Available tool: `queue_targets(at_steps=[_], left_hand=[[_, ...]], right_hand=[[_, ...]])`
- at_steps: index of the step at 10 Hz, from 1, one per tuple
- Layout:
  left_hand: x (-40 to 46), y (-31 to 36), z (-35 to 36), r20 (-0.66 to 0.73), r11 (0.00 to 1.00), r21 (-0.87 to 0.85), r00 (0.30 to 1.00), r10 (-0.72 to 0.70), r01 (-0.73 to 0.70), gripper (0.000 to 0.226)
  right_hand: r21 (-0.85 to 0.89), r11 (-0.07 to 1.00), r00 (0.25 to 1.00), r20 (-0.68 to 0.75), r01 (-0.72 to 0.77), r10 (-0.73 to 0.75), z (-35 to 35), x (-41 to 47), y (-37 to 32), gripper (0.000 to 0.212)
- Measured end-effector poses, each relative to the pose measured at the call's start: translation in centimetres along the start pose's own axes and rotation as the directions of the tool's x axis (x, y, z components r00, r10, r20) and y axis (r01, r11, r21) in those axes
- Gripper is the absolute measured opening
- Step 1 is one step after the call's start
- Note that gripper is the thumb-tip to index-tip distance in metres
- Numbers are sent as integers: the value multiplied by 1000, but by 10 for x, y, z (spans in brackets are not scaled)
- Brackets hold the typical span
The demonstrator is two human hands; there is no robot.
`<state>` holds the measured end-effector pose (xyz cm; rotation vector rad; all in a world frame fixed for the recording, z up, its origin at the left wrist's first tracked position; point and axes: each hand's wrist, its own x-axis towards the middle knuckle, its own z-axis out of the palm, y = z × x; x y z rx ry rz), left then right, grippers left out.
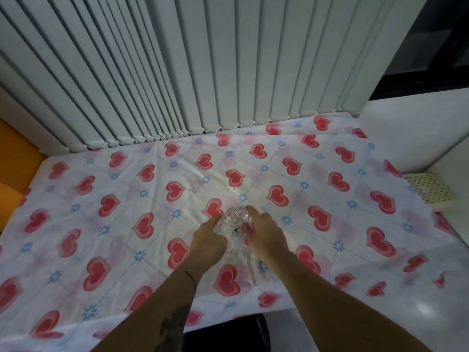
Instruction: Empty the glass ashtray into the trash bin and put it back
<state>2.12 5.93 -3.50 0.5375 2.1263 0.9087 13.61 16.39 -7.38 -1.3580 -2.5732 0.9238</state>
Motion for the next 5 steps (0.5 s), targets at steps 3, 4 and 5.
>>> queue_targets(at_steps=[3, 4, 5], left_hand=[[-7, 2, -3, 1, 980, 174, 995, 97, -95, 51], [-11, -3, -13, 23, 918, 360, 986, 167, -165, 54], [-15, 0, -31, 10, 823, 535, 975, 223, -193, 54]], right_hand=[[-92, 994, 994, 102, 60, -50, -15, -6, -3, 78], [-99, 990, 993, 76, 99, -91, -36, -13, -3, 75], [-132, 984, 993, 16, 115, -114, -57, -12, -6, 64]])
